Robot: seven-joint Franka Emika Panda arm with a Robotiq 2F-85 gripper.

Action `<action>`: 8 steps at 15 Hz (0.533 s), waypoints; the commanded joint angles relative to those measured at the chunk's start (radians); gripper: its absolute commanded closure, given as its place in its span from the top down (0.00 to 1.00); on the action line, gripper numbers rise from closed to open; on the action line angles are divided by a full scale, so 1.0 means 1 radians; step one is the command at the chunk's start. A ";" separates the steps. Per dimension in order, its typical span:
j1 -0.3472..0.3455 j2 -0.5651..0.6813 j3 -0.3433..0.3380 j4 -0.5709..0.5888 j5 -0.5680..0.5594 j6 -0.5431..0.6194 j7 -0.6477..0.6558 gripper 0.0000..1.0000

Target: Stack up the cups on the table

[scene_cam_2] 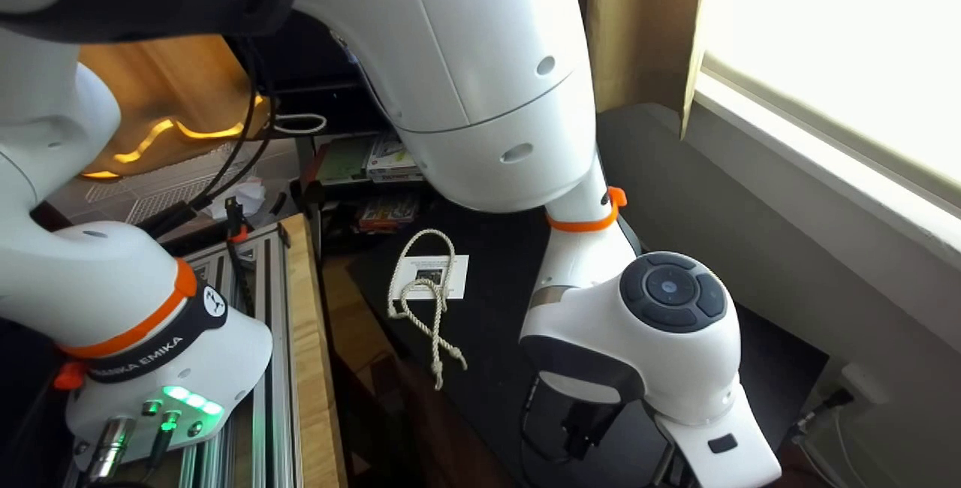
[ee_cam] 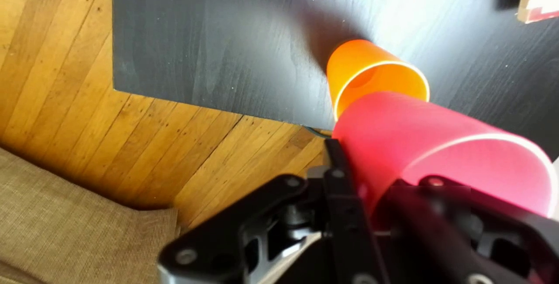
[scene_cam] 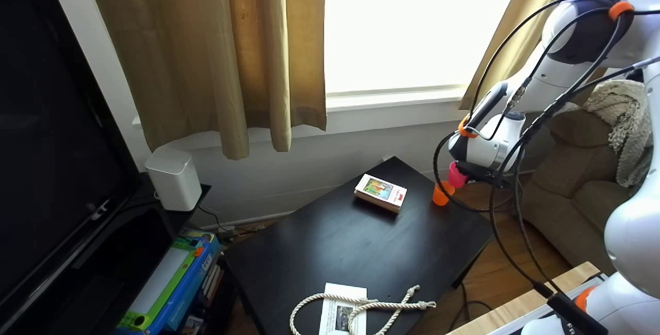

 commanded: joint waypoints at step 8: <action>-0.045 0.162 0.033 0.235 0.037 -0.151 -0.016 0.01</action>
